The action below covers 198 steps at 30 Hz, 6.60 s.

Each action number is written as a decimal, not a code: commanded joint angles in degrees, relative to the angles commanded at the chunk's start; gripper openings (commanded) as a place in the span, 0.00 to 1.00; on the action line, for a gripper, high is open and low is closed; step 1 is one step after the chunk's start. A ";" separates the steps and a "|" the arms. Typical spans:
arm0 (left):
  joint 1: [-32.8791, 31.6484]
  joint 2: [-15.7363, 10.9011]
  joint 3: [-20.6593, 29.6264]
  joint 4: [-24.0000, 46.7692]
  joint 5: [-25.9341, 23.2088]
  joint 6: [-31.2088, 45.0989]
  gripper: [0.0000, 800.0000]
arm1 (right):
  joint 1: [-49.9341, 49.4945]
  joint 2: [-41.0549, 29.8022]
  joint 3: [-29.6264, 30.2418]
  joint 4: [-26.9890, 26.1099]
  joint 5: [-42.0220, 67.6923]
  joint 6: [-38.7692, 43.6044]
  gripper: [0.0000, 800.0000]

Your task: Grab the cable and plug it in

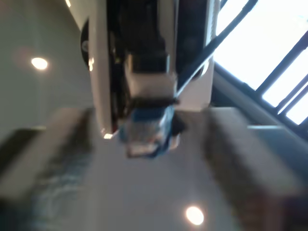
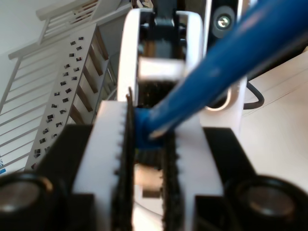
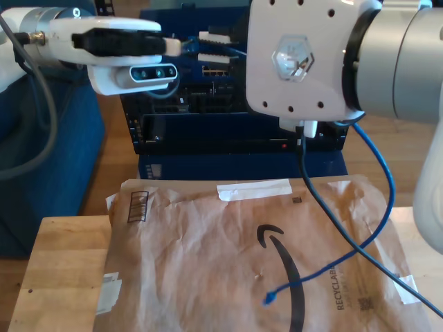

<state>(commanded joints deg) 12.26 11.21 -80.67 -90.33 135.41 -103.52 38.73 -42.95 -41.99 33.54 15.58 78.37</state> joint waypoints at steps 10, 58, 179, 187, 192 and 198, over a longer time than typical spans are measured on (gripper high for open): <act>3.43 -0.18 -0.18 0.00 -7.38 -0.44 1.00 | -0.09 0.09 1.05 -0.62 -4.57 0.00 0.01; 45.36 -38.07 43.69 86.86 -26.11 61.63 1.00 | -30.24 -4.13 26.55 -9.23 -28.40 -0.09 0.00; 80.53 -41.14 75.08 98.99 -72.70 94.24 1.00 | 3.87 57.23 -7.38 15.30 -68.66 -33.49 0.00; 80.53 -41.14 75.08 98.99 -72.70 94.24 1.00 | 3.16 58.55 -11.34 15.21 -64.88 -35.16 0.00; 80.53 -41.14 75.08 98.99 -72.70 94.24 1.00 | 2.73 57.93 -7.21 14.59 -64.97 -34.99 0.00; 80.53 -41.14 75.08 98.90 -72.70 94.24 1.00 | 3.08 57.58 -9.67 15.30 -70.77 -29.98 0.00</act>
<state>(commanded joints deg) 92.79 -29.93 -5.59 8.57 62.70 -9.27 41.80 14.64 -51.66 48.84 -55.19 48.40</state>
